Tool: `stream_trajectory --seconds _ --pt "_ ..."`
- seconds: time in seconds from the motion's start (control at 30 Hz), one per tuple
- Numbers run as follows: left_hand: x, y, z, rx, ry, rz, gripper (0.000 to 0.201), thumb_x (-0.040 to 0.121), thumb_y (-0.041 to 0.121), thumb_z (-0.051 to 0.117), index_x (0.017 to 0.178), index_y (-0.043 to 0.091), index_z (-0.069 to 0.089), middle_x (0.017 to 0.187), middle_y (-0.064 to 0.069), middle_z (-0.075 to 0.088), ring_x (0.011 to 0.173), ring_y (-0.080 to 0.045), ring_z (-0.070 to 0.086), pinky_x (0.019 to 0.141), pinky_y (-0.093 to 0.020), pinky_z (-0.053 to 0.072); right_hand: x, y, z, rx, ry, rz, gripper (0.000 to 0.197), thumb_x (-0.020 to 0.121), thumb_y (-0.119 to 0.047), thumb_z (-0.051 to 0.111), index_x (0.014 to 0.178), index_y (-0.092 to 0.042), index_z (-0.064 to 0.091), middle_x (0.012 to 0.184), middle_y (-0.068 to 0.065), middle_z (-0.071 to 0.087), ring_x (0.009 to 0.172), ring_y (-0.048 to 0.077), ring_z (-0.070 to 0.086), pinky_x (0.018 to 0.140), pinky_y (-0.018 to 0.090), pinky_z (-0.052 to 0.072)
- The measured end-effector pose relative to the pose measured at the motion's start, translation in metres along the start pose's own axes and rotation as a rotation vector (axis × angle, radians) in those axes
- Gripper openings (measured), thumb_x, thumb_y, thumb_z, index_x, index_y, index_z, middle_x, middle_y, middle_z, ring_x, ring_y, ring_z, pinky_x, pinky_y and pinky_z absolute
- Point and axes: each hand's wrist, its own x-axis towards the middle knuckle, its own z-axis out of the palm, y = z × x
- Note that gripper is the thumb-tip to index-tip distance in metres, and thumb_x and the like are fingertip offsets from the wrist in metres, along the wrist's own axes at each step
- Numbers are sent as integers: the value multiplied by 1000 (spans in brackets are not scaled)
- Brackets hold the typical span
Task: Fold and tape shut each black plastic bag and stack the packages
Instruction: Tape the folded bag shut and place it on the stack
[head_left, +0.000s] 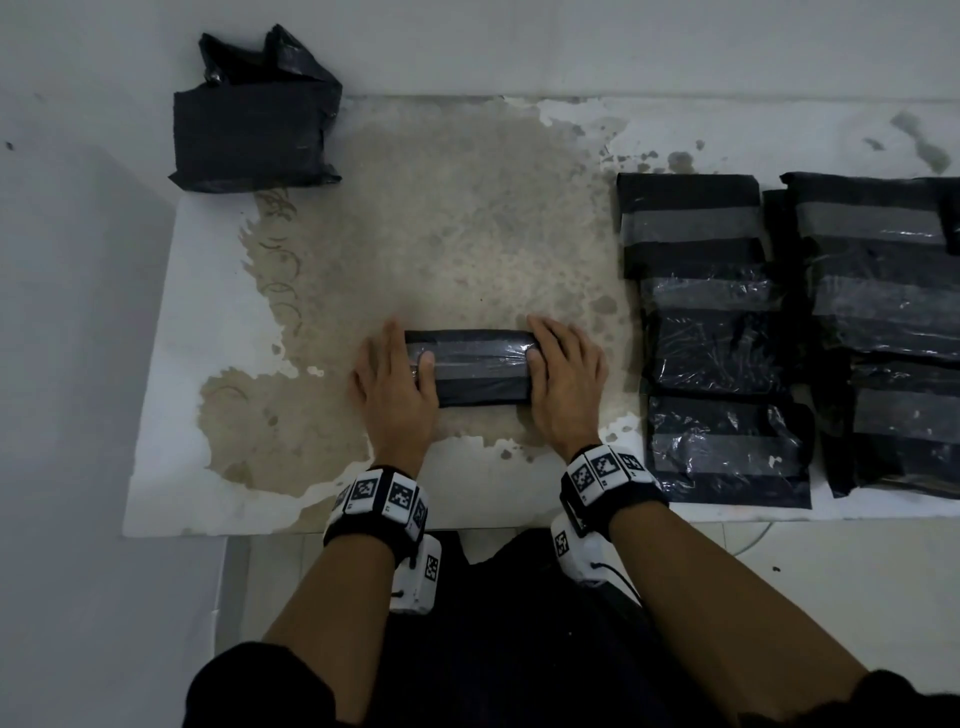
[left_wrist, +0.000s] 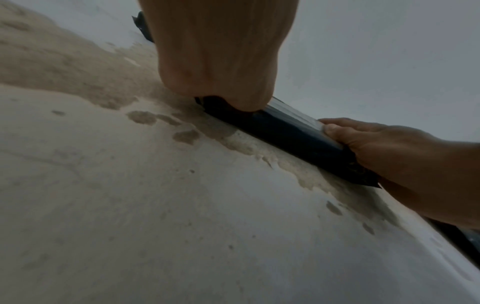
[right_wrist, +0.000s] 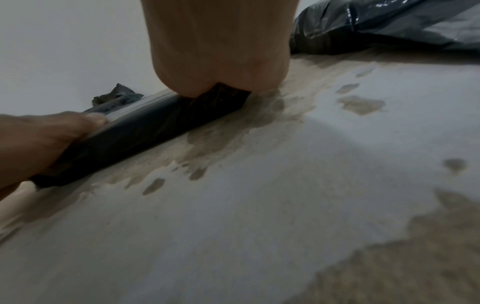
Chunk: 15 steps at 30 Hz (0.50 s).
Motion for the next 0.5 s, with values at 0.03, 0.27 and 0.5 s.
stream_trajectory --seconds 0.03,0.27,0.5 --pt "0 -3 0 -23 -6 -12 63 105 48 24 158 15 26 159 -11 36 151 -35 19 121 -55 11 1 3 -3 -4 -16 -9 46 107 -38 30 149 -31 47 150 -4 50 144 29 35 117 53 24" --pt "0 -8 2 -70 0 -67 65 104 42 13 158 8 25 166 -10 21 155 -34 2 122 -56 -9 1 5 -8 82 -84 27 49 108 -32 24 154 -27 40 159 -5 41 152 23 26 123 51 14" --pt "4 -1 -2 -115 5 -180 48 110 29 23 152 17 42 166 -2 22 155 -32 1 123 -49 -12 2 5 -11 140 -73 54 48 107 -27 25 152 -24 44 156 -2 46 150 24 31 122 54 16"
